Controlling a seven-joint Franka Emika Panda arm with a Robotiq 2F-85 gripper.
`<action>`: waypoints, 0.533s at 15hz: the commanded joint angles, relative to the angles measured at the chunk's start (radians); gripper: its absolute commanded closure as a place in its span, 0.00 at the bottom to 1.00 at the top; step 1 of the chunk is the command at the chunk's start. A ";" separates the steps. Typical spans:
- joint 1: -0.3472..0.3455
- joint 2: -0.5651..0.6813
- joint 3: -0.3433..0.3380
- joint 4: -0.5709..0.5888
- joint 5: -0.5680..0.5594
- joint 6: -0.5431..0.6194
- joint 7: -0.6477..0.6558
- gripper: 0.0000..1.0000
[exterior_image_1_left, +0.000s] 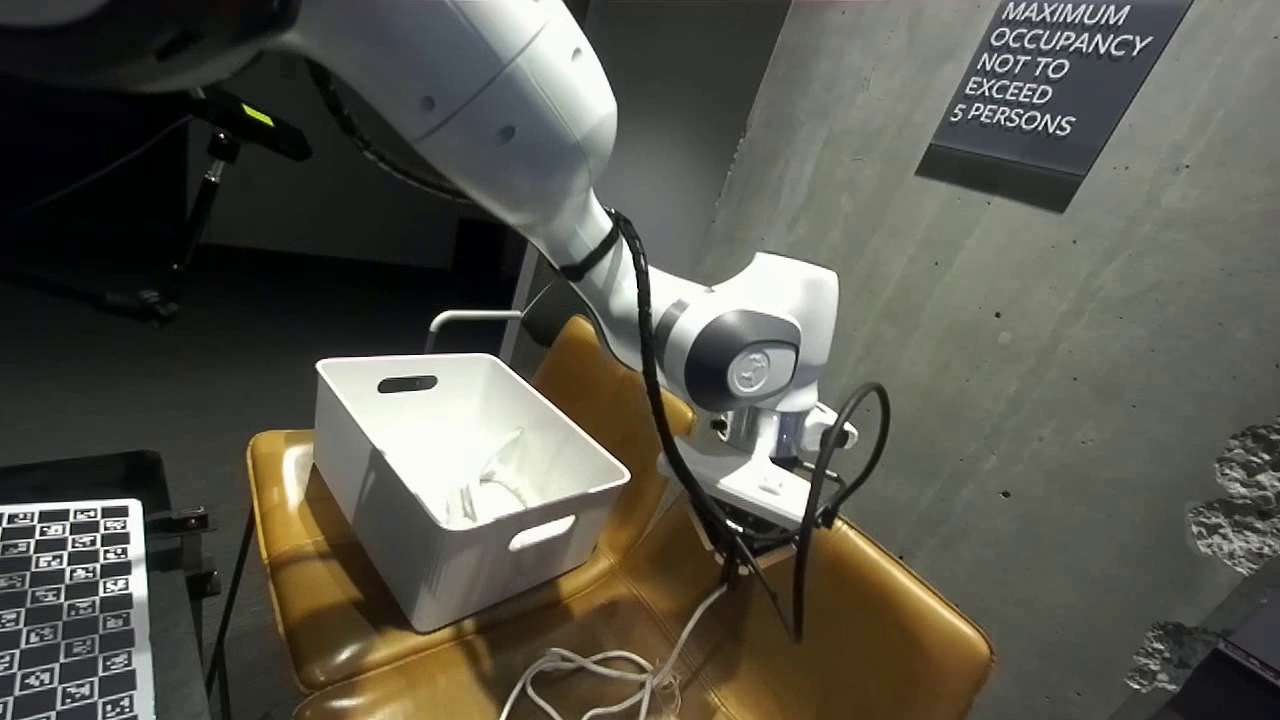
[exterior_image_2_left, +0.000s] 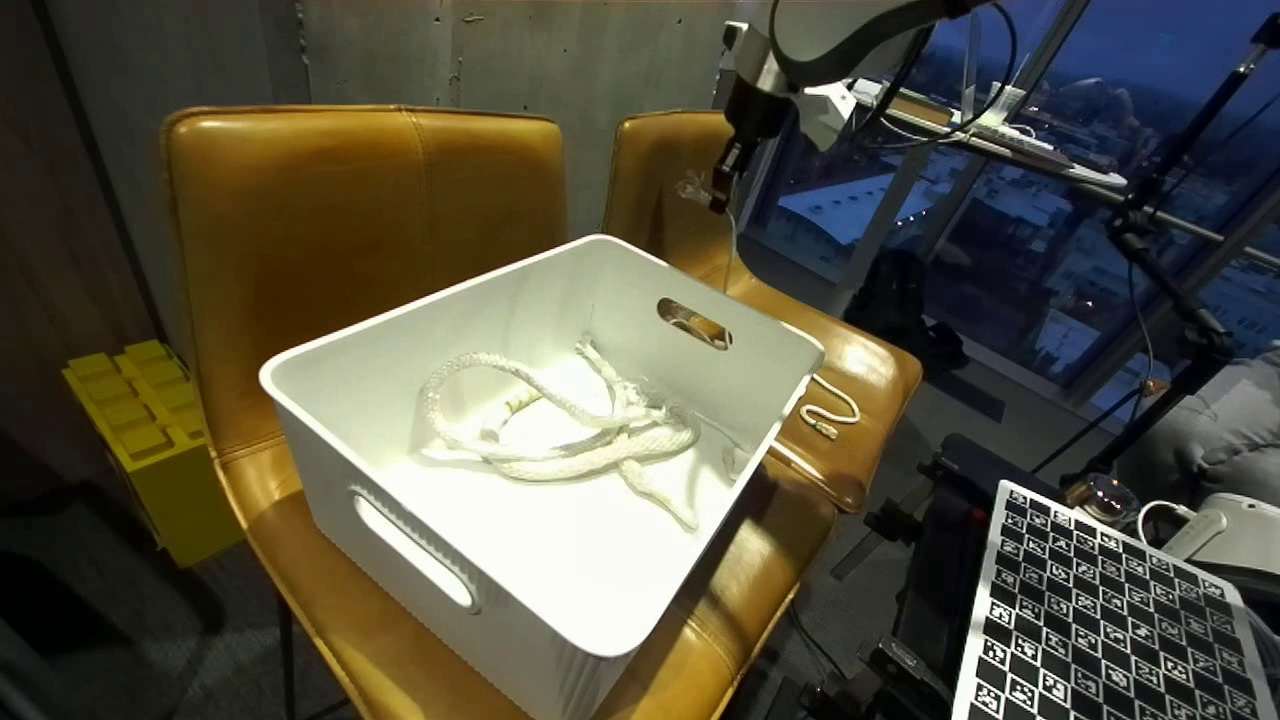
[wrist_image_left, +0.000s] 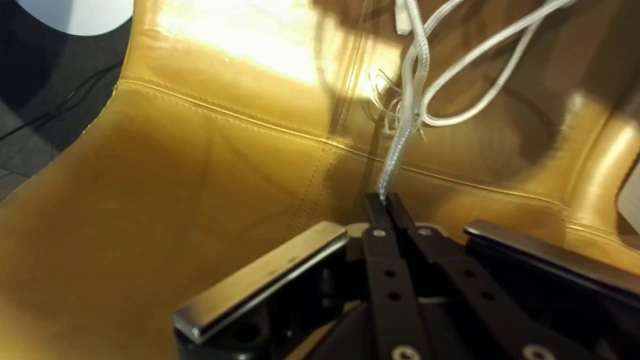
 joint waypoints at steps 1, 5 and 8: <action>0.012 -0.217 0.037 -0.236 0.019 0.031 -0.026 0.99; 0.043 -0.423 0.052 -0.406 0.034 -0.048 -0.005 0.99; 0.061 -0.572 0.066 -0.500 0.078 -0.108 -0.011 0.99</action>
